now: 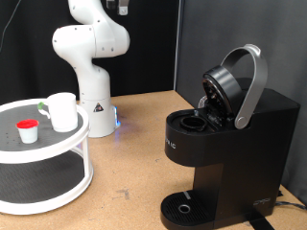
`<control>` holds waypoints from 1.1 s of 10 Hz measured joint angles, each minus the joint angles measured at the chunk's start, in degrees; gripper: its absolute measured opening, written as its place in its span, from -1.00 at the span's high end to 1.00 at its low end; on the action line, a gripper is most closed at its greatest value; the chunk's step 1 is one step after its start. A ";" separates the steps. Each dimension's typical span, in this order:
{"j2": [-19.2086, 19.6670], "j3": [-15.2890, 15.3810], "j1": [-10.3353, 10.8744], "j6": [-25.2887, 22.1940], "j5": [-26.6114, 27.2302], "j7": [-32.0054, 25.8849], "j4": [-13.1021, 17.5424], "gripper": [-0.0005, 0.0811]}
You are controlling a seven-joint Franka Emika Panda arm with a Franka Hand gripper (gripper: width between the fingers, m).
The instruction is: Make a cup of coffee with the keurig machine
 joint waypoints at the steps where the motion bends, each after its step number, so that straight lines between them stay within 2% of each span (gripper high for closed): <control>1: -0.72 -1.76 -0.25 1.15 -0.02 -1.66 -0.51 -0.97; 5: -3.49 -8.75 -2.34 1.65 -3.80 -7.58 -1.33 -0.97; 9: -3.64 -9.72 -2.92 1.77 -4.02 -8.45 -1.72 -0.97; 11: -3.66 -11.91 -3.59 1.94 -4.89 -8.91 -1.89 -0.97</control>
